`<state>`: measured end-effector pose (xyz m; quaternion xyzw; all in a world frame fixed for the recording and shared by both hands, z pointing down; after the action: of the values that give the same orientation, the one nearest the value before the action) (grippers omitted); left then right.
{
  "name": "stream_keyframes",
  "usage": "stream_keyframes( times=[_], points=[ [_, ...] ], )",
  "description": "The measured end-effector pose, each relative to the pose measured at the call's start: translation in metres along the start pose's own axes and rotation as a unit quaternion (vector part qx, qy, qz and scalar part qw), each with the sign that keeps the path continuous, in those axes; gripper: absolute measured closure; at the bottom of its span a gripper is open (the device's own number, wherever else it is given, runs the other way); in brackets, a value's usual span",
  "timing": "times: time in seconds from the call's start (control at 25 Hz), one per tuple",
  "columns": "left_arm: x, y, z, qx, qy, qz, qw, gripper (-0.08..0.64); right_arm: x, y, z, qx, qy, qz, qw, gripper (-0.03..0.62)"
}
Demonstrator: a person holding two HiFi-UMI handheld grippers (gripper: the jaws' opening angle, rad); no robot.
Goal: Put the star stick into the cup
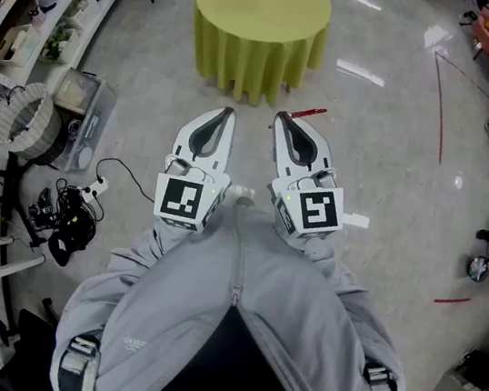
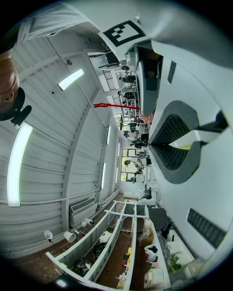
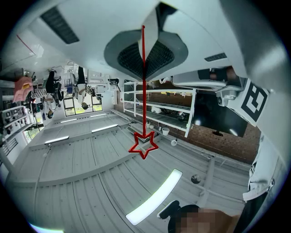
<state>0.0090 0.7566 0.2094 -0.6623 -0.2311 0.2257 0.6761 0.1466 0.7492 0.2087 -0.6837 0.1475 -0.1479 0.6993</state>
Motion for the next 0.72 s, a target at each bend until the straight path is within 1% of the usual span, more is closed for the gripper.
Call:
stream_keyframes(
  times=[0.4, 0.52, 0.72],
  points=[
    [0.003, -0.004, -0.040, -0.007, 0.007, -0.004, 0.9999, 0.543, 0.039, -0.003, -0.015, 0.001, 0.010, 0.006, 1.000, 0.558],
    [0.003, -0.005, -0.050, -0.009, 0.012, -0.004, 0.9999, 0.543, 0.050, -0.006, -0.022, 0.002, 0.021, -0.006, 1.000, 0.558],
    [-0.015, -0.010, -0.062, -0.017, 0.030, -0.002, 0.9994, 0.543, 0.062, -0.009, -0.043, 0.003, 0.026, -0.006, 1.000, 0.557]
  ],
)
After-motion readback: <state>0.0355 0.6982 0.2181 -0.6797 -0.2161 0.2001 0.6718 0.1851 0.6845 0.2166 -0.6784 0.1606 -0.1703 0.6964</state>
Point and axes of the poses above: the fingertips, and each gripper's own axes: z backward along the fingers, x to its right, y out of its top, the point moved 6 cm from there along z, backward along the fingers, and after that the axes turned 10 degrees about -y, right-handed, at the moved point
